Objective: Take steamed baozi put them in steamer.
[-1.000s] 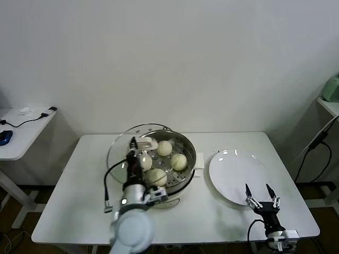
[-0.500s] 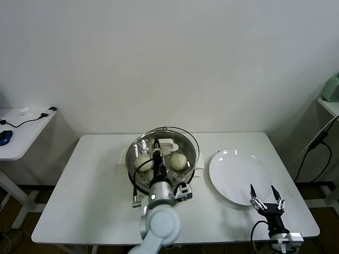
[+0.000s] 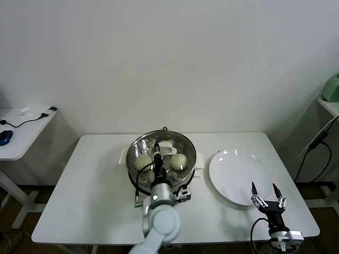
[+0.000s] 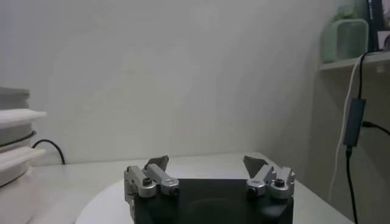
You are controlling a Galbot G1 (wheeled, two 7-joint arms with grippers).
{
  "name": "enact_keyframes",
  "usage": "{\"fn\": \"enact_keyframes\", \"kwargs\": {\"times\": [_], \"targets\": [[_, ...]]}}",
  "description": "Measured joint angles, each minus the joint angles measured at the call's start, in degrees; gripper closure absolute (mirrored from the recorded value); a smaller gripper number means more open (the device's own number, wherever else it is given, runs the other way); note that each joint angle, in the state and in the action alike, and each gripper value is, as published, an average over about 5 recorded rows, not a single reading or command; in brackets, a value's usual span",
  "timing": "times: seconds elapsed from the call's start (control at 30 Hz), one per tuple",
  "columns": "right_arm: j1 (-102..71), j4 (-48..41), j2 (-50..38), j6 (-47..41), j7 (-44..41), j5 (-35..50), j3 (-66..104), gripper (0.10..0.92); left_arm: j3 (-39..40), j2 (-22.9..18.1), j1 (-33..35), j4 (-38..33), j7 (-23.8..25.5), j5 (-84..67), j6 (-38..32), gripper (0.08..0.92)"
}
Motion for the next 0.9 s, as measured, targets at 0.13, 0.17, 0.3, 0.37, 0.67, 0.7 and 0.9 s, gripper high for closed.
{"fn": "enact_keyframes", "kwargs": {"times": [0.13, 0.17, 0.3, 0.37, 0.67, 0.7, 0.9], "targets": [[-0.01, 0.0, 0.1, 0.08, 0.0, -0.14, -0.04, 0.203, -0.47, 0.33, -0.16, 0.6, -0.81, -0.39, -0.08, 0.868], [-0.01, 0.01, 0.14, 0.1, 0.0, -0.19, -0.06, 0.203, -0.57, 0.41, -0.2, 0.71, -1.01, -0.48, -0.13, 0.868], [-0.17, 0.17, 0.3, 0.14, -0.1, -0.37, -0.27, 0.203, -0.73, 0.71, -0.13, 0.88, -1.65, -0.88, -0.42, 0.864], [-0.37, 0.36, 0.31, 0.14, -0.03, -0.3, -0.45, 0.203, -0.62, 0.9, 0.0, 0.73, -1.94, -1.33, -0.55, 0.85], [-1.51, 1.75, -0.55, -0.71, 0.91, 0.54, -1.16, 0.203, 0.89, 2.28, 0.9, -2.86, -2.71, -6.45, -1.18, 0.612], [-1.57, 1.93, -0.71, -0.85, 1.03, 0.58, -1.27, 0.203, 1.04, 2.52, 1.11, -3.51, -2.78, -7.16, -1.31, 0.577], [-1.38, 2.43, -1.23, -1.74, 1.59, 0.41, -1.89, 0.203, 1.33, 4.38, 2.98, -8.09, -3.7, -11.96, -2.79, 0.404]]}}
